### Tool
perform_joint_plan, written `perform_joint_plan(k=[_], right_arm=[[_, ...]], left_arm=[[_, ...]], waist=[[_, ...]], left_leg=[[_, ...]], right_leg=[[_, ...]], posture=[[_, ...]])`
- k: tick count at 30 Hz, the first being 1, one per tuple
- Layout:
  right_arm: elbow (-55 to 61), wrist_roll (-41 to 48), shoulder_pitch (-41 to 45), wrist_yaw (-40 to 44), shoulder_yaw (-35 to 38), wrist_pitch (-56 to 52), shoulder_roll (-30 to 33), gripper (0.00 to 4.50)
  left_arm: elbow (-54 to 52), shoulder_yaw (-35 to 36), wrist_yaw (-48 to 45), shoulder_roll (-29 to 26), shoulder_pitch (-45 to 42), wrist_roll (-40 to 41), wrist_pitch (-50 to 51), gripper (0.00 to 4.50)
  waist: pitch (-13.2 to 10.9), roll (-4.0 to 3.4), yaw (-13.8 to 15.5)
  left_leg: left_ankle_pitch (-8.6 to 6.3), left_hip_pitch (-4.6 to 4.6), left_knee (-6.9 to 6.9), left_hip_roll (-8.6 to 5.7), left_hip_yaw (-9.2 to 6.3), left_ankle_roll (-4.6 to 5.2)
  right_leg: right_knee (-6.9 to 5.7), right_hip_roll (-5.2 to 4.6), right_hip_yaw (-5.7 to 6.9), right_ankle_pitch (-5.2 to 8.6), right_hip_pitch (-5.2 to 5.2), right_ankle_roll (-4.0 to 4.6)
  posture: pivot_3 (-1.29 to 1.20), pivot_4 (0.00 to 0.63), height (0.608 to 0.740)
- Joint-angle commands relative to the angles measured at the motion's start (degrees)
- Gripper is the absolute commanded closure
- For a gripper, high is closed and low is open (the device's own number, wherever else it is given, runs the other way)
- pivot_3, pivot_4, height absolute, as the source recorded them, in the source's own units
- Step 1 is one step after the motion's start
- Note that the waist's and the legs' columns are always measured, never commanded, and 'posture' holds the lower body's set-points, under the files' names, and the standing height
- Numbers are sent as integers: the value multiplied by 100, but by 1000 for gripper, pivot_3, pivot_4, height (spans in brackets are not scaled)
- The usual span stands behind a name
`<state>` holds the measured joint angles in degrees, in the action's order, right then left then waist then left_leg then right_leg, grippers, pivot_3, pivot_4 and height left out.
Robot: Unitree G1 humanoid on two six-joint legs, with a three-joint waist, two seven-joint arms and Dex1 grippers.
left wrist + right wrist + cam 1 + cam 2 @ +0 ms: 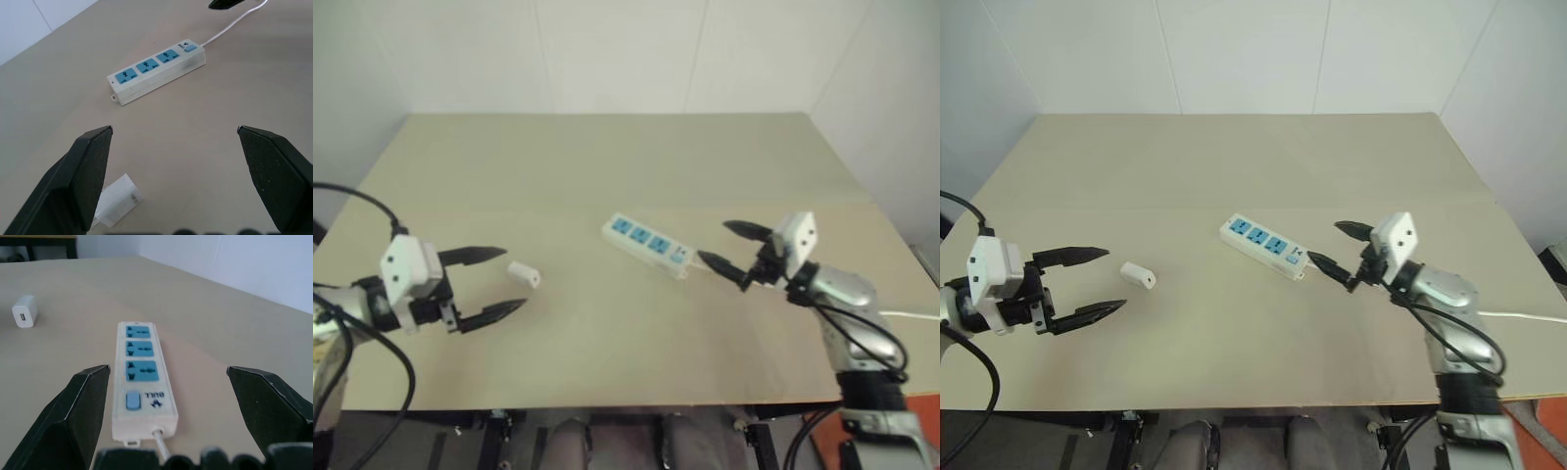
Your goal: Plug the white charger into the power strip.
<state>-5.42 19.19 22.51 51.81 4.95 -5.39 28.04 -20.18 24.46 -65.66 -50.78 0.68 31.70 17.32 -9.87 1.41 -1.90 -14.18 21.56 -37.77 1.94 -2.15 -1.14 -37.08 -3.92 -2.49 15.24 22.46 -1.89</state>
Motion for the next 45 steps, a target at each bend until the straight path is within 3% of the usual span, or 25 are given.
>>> perform_joint_plan(k=[1, 12, 28, 32, 39, 45], right_arm=[[-441, -43, 330, 132, -158, 313, -184, 0], [-2564, -432, 1173, 405, -460, 1133, -712, 0], [-3780, -827, 1474, 608, -616, 1476, -995, 0], [-3975, -857, 1531, 592, -592, 1580, -1031, 957], [-3715, -835, 1444, 882, -662, 1629, -985, 1080], [-1960, -410, 986, 1990, -1032, 978, -696, 1080]], left_arm=[[-34, 9, 21, 4, -86, 85, -115, 32], [88, -96, -75, 48, -170, 84, -256, 32], [121, -108, -149, 16, -148, 90, -289, 32], [116, -104, -130, 17, -135, 76, -289, 0], [198, -58, -222, -39, -96, 70, -309, 0], [1110, 33, -986, -749, -455, -117, -613, 0]], waist=[[0, 0, -5], [-1, -2, -50], [-1, -3, -81], [0, -3, -83], [1, -2, -81], [-3, -6, -72]], left_leg=[[-1, 6, 0, 0, 0, 0], [-1, 54, 0, 0, 3, 0], [-1, 48, 0, 1, 3, 0], [-1, 41, 0, 1, 4, 0], [0, 35, -1, 1, 5, -1], [0, 46, -1, 5, 4, -1]], right_leg=[[0, 0, 0, 0, 7, 0], [-11, -1, -4, -2, 62, 3], [-16, 1, -7, -3, 62, 4], [-21, 2, -9, -4, 58, 4], [-40, 2, -10, -4, 60, 5], [-50, 8, -10, -3, 79, 5]], posture=[[0, 150, 740], [0, 150, 740], [0, 150, 740], [0, 150, 740], [0, 150, 740], [0, 150, 740]])
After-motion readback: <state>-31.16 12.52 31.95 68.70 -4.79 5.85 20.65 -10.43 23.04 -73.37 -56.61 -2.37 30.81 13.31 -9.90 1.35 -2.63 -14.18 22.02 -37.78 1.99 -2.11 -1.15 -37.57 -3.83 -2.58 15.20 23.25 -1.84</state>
